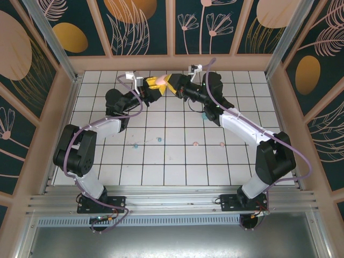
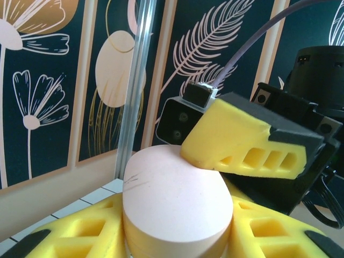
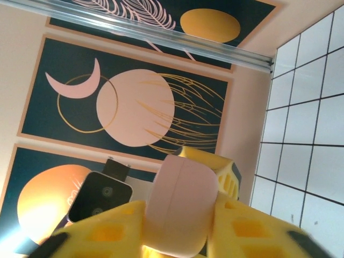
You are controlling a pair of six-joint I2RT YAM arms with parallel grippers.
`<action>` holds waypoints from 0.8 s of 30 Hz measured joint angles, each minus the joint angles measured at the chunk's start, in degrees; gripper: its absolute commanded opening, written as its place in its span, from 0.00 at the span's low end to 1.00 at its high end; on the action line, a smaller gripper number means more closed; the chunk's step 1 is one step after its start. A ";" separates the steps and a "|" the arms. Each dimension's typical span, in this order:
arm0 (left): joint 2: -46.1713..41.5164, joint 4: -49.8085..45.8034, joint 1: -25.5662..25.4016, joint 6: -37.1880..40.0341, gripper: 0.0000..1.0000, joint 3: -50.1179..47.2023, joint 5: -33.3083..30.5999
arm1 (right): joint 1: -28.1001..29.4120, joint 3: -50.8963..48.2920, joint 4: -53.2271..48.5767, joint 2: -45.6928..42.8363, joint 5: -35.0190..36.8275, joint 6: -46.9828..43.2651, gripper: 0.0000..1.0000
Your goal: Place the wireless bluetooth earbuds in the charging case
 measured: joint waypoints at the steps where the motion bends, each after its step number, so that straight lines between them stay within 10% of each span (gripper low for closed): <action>1: 0.00 -1.07 0.00 0.92 0.26 0.00 0.09 | -0.28 0.09 -0.55 0.00 -0.26 -1.18 0.57; 11: -7.39 -25.88 0.02 20.28 0.25 1.79 3.63 | -8.85 5.95 -21.90 -5.62 2.78 -26.40 0.67; 24: -11.65 -40.46 0.02 37.09 0.22 2.91 7.85 | -1.18 20.06 -41.00 4.15 -10.14 -40.44 0.68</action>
